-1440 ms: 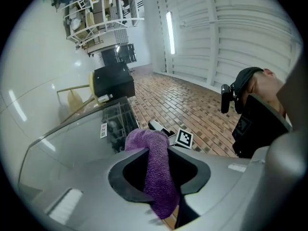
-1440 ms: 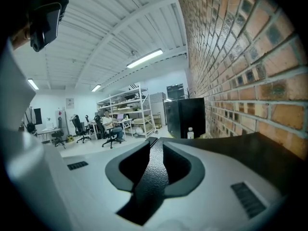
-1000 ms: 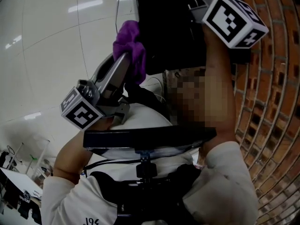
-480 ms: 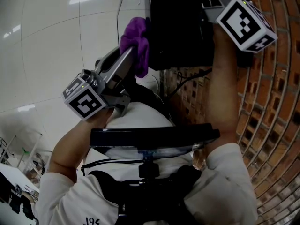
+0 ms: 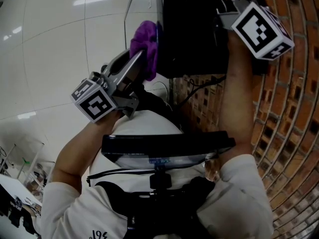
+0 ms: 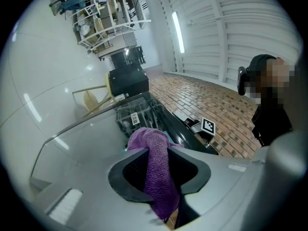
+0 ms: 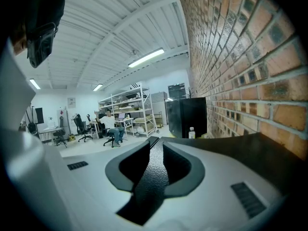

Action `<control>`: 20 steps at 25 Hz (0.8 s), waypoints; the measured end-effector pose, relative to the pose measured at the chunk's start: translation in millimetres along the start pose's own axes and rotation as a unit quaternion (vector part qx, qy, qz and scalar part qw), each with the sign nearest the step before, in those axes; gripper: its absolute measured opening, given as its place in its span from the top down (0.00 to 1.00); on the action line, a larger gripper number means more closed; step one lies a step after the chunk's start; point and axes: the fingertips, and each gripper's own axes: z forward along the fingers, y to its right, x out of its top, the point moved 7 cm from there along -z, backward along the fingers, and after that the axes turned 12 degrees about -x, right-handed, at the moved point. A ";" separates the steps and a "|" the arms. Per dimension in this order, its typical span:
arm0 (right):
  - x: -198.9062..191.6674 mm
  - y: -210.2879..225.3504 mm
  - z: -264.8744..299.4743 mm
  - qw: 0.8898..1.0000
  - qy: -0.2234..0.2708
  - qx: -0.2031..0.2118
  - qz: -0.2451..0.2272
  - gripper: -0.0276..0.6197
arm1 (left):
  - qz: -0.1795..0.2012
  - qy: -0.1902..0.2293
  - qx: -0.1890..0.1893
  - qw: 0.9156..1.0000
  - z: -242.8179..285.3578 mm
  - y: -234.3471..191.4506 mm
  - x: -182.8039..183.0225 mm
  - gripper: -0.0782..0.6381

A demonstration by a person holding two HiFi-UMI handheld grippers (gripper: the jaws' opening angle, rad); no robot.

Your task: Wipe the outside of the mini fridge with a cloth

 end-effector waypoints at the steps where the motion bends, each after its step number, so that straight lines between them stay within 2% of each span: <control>1: 0.2 0.0 -0.1 1.000 0.000 0.000 0.000 0.84 | 0.001 -0.001 0.003 1.000 -0.4 -2.2 -0.6 0.74; 20: 0.7 -0.6 -0.4 1.000 0.000 -0.001 -0.001 0.84 | 0.014 -0.011 0.066 0.998 -11.5 -54.5 -20.2 0.74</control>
